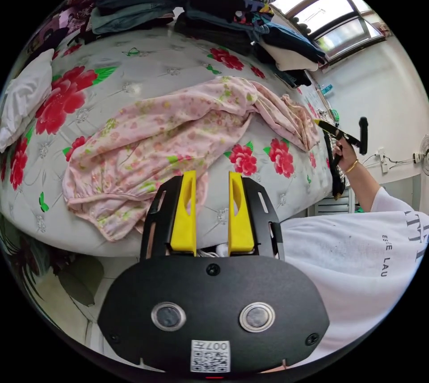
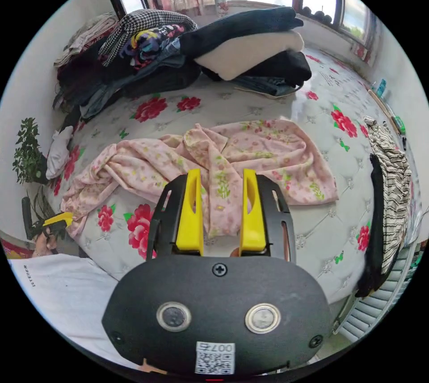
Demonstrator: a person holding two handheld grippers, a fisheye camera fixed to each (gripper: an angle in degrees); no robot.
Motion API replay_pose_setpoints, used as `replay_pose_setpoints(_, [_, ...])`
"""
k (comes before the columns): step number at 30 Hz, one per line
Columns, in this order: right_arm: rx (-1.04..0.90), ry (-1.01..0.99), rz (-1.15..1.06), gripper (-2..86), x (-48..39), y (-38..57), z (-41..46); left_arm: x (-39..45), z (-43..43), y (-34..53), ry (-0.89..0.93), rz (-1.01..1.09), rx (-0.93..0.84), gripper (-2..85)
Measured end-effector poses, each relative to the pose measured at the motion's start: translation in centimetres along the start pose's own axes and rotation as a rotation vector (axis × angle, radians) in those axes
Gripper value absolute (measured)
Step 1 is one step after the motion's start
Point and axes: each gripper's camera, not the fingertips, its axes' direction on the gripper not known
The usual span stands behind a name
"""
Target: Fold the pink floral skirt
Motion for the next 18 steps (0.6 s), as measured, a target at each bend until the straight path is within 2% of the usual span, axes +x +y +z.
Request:
replay_pose_setpoints(3, [-0.099, -0.066, -0.027, 7.4, 0.8, -1.3, 4.0, 2.7, -0.3, -0.1, -0.008, 0.005, 0.007, 10.6])
replay_pose_setpoints(5, [-0.249, -0.170, -0.047, 4.0, 0.5, -1.6, 7.4, 4.4, -1.0, 0.0, 0.020, -0.004, 0.023, 10.7])
replay_pose_setpoints(6, [-0.255, -0.171, -0.053, 3.1, 0.2, -1.5, 7.6, 4.8, -1.2, 0.0, 0.032, -0.008, 0.027, 10.7])
replay_pose_setpoints(7, [-0.174, -0.174, -0.095, 1.9, -0.9, -1.2, 6.4, 5.6, -1.8, 0.0, 0.048, -0.014, 0.040, 10.8])
replay_pose_setpoints(10, [0.026, -0.432, -0.315, 0.5, -5.2, 1.1, 0.4, 7.8, -3.6, 0.2, 0.058, 0.007, 0.100, 11.0])
replay_pose_setpoints(12, [0.079, -0.607, -0.493, 0.2, -8.6, 3.7, -3.0, 9.1, -4.5, 0.3, 0.060, 0.028, 0.131, 11.2])
replay_pose_setpoints(14, [-0.010, -0.836, -0.765, 0.1, -13.8, 7.2, -4.7, 10.9, -5.1, 0.4, 0.071, 0.060, 0.165, 11.8])
replay_pose_setpoints(18, [-0.263, -0.958, -1.057, 0.9, -20.3, 11.4, -3.4, 12.8, -4.4, 0.9, 0.090, 0.081, 0.158, 12.8])
